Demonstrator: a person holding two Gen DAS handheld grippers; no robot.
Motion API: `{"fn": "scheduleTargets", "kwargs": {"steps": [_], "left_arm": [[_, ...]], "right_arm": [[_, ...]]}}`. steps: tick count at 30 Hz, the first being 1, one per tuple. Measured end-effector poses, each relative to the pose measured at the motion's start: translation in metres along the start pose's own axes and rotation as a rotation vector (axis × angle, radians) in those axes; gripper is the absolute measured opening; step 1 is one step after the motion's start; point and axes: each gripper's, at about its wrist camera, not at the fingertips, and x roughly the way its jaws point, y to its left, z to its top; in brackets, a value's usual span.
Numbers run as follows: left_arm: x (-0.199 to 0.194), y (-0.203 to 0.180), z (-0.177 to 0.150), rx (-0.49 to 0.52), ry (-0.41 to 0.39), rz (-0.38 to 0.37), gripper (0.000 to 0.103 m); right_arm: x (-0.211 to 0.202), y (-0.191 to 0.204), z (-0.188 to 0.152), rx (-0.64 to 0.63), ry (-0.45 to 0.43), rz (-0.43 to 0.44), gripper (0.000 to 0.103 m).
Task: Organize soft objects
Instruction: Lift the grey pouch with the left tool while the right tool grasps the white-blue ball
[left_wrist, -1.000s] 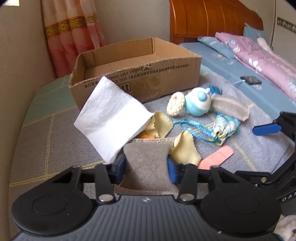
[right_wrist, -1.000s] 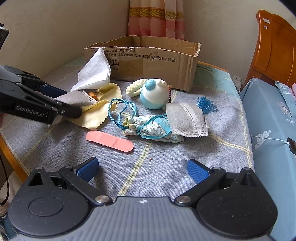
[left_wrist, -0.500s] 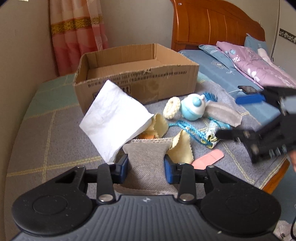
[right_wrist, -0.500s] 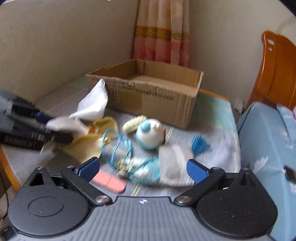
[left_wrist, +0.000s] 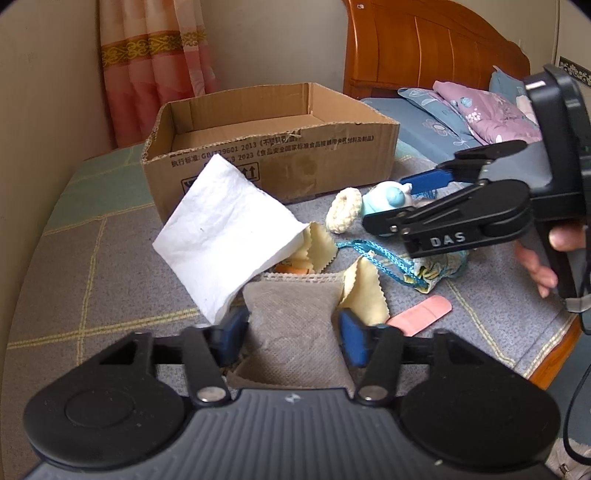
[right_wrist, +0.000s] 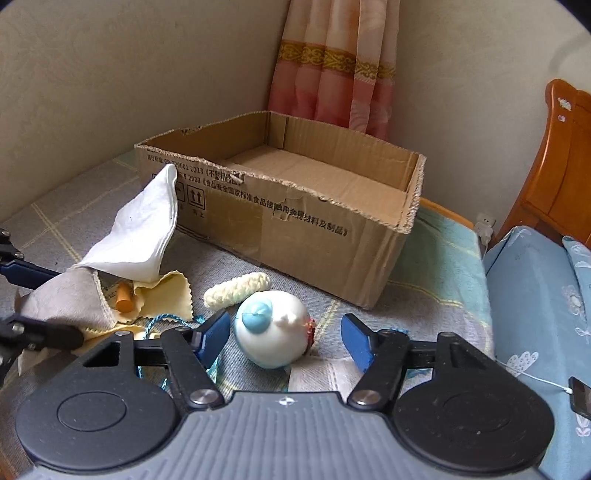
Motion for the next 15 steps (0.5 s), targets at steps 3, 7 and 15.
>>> {"fn": "scheduleTargets", "kwargs": {"steps": [3,7,15], "left_arm": [[-0.005,-0.001,0.001,0.014,0.000,-0.018,0.068],[-0.008,0.004,-0.001,0.023,0.010,-0.020,0.067],[-0.010,0.009,-0.002,0.005,0.027,-0.065,0.038]], "right_arm": [[0.006,0.002,0.001,-0.001,0.006,0.011,0.071],[0.005,0.002,0.000,0.002,0.002,0.026,0.071],[0.006,-0.001,-0.001,0.018,0.010,0.042,0.054]]}}
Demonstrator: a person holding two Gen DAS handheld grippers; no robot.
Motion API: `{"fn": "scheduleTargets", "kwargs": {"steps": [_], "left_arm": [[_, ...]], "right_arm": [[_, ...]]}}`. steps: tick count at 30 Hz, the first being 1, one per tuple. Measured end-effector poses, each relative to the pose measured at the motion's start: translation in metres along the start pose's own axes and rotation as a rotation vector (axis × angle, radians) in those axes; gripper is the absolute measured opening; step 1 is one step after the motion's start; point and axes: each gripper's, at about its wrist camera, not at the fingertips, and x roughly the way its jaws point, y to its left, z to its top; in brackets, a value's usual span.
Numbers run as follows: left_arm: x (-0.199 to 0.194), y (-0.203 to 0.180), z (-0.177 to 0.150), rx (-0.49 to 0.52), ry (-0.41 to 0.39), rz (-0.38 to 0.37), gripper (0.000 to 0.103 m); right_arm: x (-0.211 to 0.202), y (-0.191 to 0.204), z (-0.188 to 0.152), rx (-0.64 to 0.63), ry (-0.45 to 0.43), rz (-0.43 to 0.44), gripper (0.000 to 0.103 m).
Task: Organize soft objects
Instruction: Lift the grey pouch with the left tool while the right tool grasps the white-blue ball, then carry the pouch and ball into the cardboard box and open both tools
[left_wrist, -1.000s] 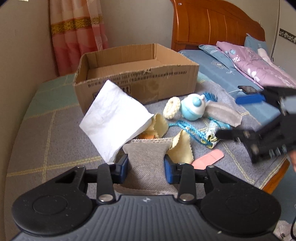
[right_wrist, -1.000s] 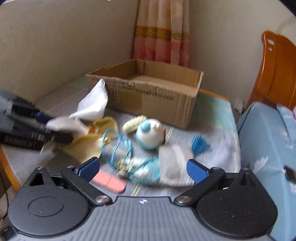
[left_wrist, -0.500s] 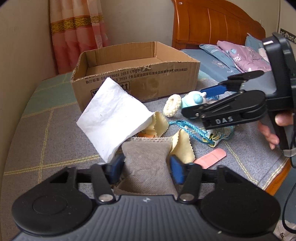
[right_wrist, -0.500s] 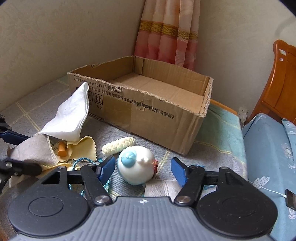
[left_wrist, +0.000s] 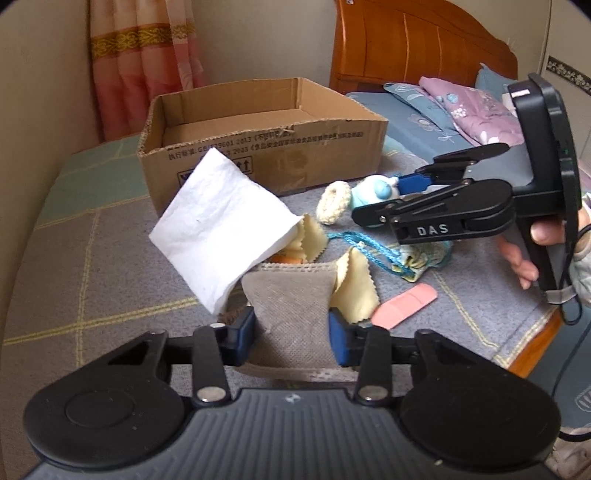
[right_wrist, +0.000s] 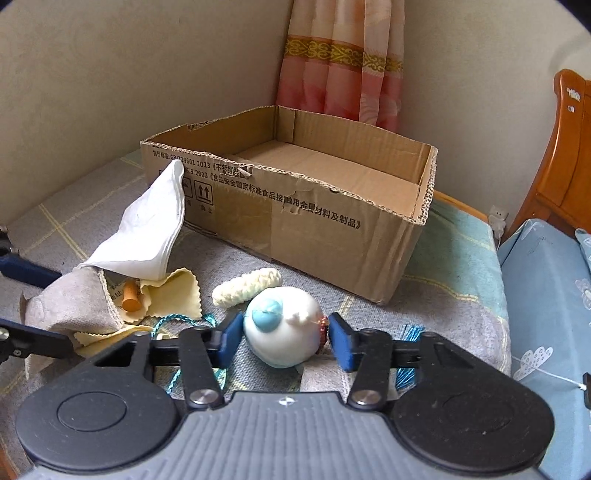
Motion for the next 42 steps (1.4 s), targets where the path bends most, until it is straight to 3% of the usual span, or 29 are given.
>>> {"fn": "scheduleTargets", "kwargs": {"steps": [4,15,19,28,34,42], "left_arm": [[-0.007,0.001,0.002,0.000,-0.008,-0.003,0.032],[-0.051,0.000,0.009,0.029,-0.094,-0.010,0.032],[-0.061,0.002,0.014,0.035,-0.131,0.023,0.032],[-0.062,0.004,0.024,0.055,-0.127,0.064,0.032],[-0.060,0.014,0.051,0.070,-0.156,0.074,0.032],[-0.030,0.033,0.120,0.143,-0.184,0.100,0.032]], "right_arm": [[-0.004,0.002,0.001,0.004,-0.011,-0.005,0.052],[-0.035,0.006,0.012,-0.005,-0.059,-0.021,0.052],[-0.046,0.011,0.014,-0.025,-0.076,-0.034,0.052],[-0.065,0.015,0.023,-0.030,-0.079,-0.019,0.052],[-0.070,0.011,0.036,-0.004,-0.079,0.002,0.052],[-0.073,0.002,0.070,-0.001,-0.107,-0.008,0.052]]}}
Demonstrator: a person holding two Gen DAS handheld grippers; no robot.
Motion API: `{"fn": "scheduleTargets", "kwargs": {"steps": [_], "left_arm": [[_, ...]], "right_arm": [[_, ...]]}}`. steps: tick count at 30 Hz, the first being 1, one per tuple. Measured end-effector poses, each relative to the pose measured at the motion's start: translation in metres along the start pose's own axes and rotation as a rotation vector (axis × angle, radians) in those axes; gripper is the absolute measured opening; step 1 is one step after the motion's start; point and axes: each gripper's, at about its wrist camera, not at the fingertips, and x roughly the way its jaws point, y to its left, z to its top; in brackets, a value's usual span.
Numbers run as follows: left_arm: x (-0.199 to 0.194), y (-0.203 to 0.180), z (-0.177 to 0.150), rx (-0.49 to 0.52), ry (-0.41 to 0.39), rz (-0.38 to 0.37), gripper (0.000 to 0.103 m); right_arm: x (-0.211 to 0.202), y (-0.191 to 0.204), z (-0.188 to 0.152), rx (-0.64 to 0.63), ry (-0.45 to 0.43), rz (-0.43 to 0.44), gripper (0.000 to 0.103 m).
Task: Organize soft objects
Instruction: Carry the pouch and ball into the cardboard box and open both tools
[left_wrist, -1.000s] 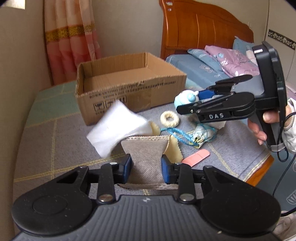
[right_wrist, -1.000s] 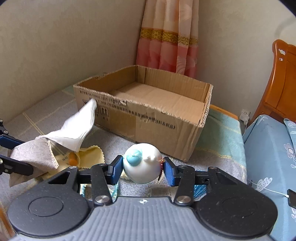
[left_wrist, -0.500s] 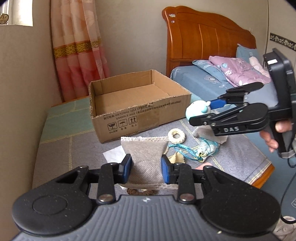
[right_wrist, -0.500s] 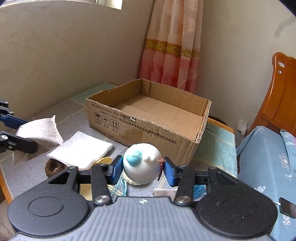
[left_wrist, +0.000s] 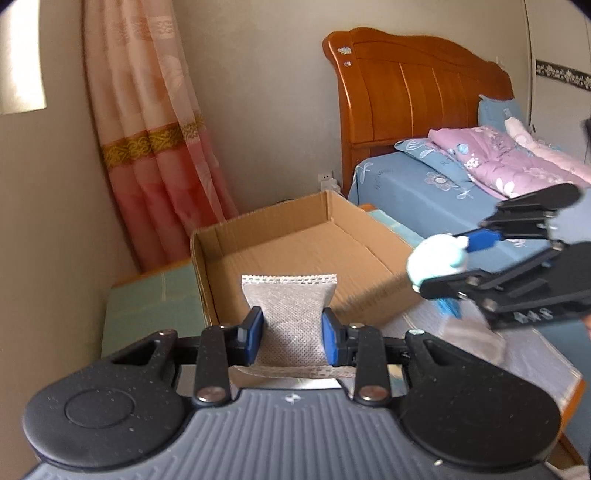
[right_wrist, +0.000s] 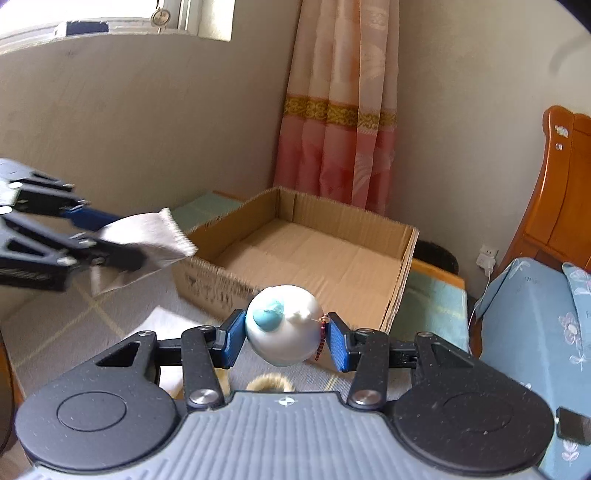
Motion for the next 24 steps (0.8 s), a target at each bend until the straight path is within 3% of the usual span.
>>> {"fn": "scheduleTargets", "kwargs": {"steps": [6,10,13,15,16,19,20,24], "left_arm": [[0.061,0.013,0.039,0.034,0.043,0.029,0.032],[0.100,0.028,0.057,-0.003,0.066,0.051,0.032],[0.119,0.036,0.062,-0.023,0.064,0.068,0.043],[0.125,0.040,0.062,-0.040,0.075,0.079,0.044],[0.124,0.041,0.060,-0.046,0.080,0.073,0.049],[0.109,0.042,0.054,-0.055,0.053,0.060,0.091],[0.098,0.041,0.050,-0.052,0.030,0.069,0.097],[0.064,0.042,0.040,-0.095,-0.008,0.041,0.098]], "right_arm": [[0.010,-0.010,0.021,0.016,-0.014,-0.021,0.052],[0.016,-0.017,0.028,0.030,-0.012,-0.035,0.052],[0.019,-0.021,0.031,0.029,-0.007,-0.050,0.052],[0.021,-0.023,0.033,0.030,-0.001,-0.059,0.052],[0.022,-0.024,0.033,0.029,0.000,-0.062,0.052],[0.025,-0.025,0.034,0.028,0.007,-0.067,0.052],[0.026,-0.025,0.035,0.023,0.009,-0.069,0.052],[0.035,-0.029,0.041,0.017,0.018,-0.068,0.052]]}}
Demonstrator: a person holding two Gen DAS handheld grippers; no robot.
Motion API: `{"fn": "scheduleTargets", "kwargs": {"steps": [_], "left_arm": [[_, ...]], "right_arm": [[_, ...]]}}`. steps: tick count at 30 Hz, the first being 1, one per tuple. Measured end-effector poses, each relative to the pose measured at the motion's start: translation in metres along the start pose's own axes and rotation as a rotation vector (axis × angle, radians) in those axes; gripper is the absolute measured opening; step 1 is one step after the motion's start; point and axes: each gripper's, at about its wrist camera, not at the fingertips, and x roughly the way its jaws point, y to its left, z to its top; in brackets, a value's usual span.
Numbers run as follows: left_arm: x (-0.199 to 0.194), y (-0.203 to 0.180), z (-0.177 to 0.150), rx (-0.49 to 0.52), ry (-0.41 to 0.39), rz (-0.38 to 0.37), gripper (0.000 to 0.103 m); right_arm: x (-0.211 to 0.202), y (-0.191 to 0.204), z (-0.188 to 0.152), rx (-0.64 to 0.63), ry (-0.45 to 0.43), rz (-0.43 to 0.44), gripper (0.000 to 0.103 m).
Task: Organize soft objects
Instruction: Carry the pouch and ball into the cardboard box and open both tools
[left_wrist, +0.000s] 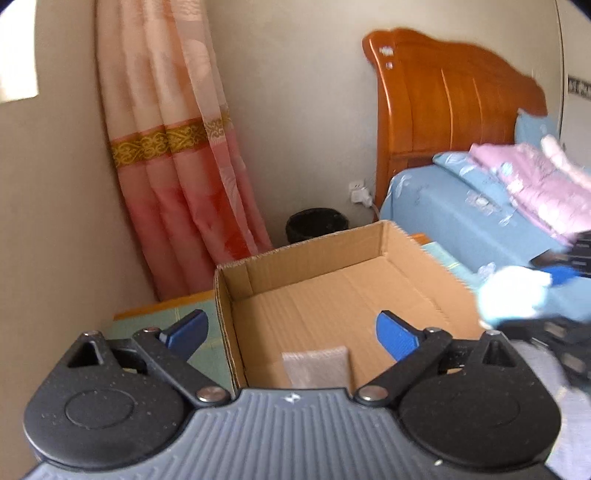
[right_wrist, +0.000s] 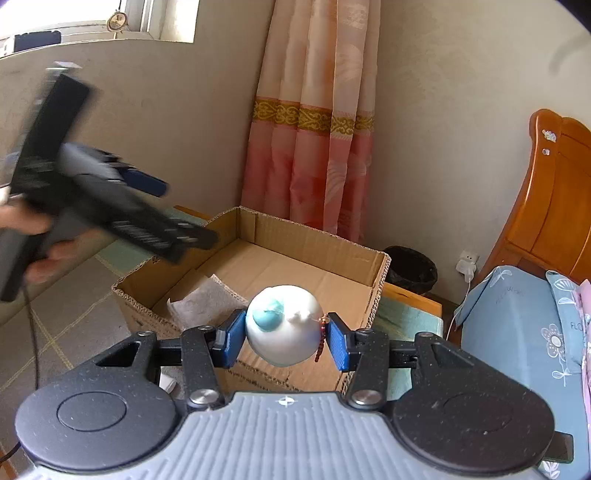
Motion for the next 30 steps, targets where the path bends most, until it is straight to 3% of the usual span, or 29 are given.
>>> {"fn": "scheduleTargets", "kwargs": {"steps": [8,14,15,16,18,30], "left_arm": [[-0.059,-0.012,-0.035,-0.012,-0.014,0.086,0.101],[-0.079,-0.006,-0.058,-0.079,-0.008,0.110,0.101],[-0.081,-0.006,-0.061,-0.085,-0.004,0.116,0.101],[-0.081,-0.004,-0.062,-0.091,0.002,0.118,0.101],[-0.081,-0.002,-0.067,-0.103,0.010,0.119,0.101],[-0.081,-0.012,-0.083,-0.118,0.033,0.107,0.101]], "right_arm": [[0.041,-0.012,0.025,0.003,0.039,-0.017,0.052],[0.087,-0.023,0.053,0.025,0.073,-0.067,0.053],[0.093,-0.025,0.058,0.036,0.072,-0.077,0.062],[0.098,-0.027,0.061,0.042,0.072,-0.079,0.079],[0.102,-0.029,0.066,0.053,0.067,-0.118,0.097],[0.045,-0.015,0.031,0.077,0.055,-0.120,0.103]]}}
